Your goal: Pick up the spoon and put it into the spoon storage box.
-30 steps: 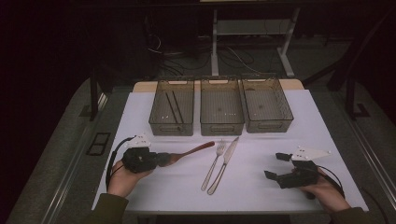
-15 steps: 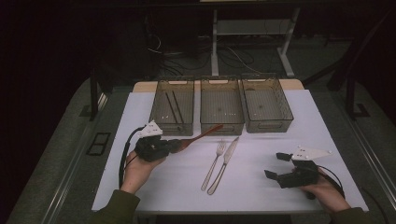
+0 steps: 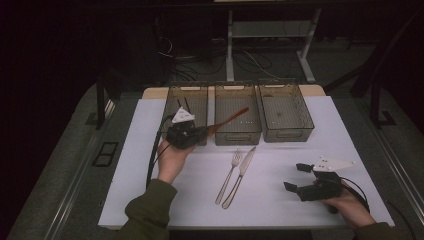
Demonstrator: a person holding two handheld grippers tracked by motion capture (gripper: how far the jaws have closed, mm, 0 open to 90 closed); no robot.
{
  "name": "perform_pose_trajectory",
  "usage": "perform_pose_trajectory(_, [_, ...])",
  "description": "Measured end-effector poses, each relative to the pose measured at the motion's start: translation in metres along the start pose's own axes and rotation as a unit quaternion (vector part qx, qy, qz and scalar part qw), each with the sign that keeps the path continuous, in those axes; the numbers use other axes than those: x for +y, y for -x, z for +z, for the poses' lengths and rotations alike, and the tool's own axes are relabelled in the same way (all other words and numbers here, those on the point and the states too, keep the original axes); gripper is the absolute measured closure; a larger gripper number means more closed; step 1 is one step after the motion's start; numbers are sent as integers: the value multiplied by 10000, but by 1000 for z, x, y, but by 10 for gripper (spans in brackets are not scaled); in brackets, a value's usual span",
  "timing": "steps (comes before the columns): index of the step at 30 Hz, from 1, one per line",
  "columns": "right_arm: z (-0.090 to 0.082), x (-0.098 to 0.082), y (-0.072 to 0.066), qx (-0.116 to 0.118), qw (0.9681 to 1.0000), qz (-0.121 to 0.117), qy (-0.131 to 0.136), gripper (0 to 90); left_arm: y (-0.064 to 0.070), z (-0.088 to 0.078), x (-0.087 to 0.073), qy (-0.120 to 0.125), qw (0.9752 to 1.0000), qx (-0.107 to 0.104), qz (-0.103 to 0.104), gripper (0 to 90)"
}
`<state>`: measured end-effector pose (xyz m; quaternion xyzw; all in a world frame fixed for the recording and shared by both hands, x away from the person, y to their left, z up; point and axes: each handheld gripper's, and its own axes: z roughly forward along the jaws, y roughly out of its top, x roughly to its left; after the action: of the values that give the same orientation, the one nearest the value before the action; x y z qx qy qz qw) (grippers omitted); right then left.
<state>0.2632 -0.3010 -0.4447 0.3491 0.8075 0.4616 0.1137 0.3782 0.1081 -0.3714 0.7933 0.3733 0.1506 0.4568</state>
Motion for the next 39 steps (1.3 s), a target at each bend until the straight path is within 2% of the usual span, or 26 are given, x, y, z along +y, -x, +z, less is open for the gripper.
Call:
perform_pose_trajectory(4, [-1,0,1,7,10000,-2,29,129,0,21,14,-128,9997,188,17,819])
perform_pose_trajectory(7, [-2,0,1,14,10000,12,45,129,2,38,23,-215,9992,325,-55,819])
perform_pose_trajectory(9, [-2,1,1,18,10000,25,54,129,2,49,27,-307,9986,431,-11,818])
perform_pose_trajectory(12, [-2,1,1,19,10000,32,67,129,3,63,30,-396,9979,505,-130,817])
perform_pose_trajectory(15, [-2,1,1,16,10000,27,80,129,3,74,31,-525,9966,615,-126,812])
perform_pose_trajectory(18, [-2,2,2,25,9999,42,100,129,2,79,30,-574,9967,567,-126,805])
perform_pose_trajectory(21, [-2,2,2,36,9999,66,120,129,3,79,30,-491,9971,568,-137,728])
perform_pose_trajectory(22, [-2,2,3,34,9999,69,123,129,3,78,31,-513,9970,580,-40,701])
perform_pose_trajectory(25, [-1,3,3,34,9999,67,131,129,6,74,31,-472,9972,581,30,636])
perform_pose_trajectory(33, [2,5,2,84,9999,56,101,129,18,52,29,-323,9985,398,212,482])
perform_pose_trajectory(39, [0,5,3,79,9999,69,116,129,30,33,20,-219,9992,221,247,417])
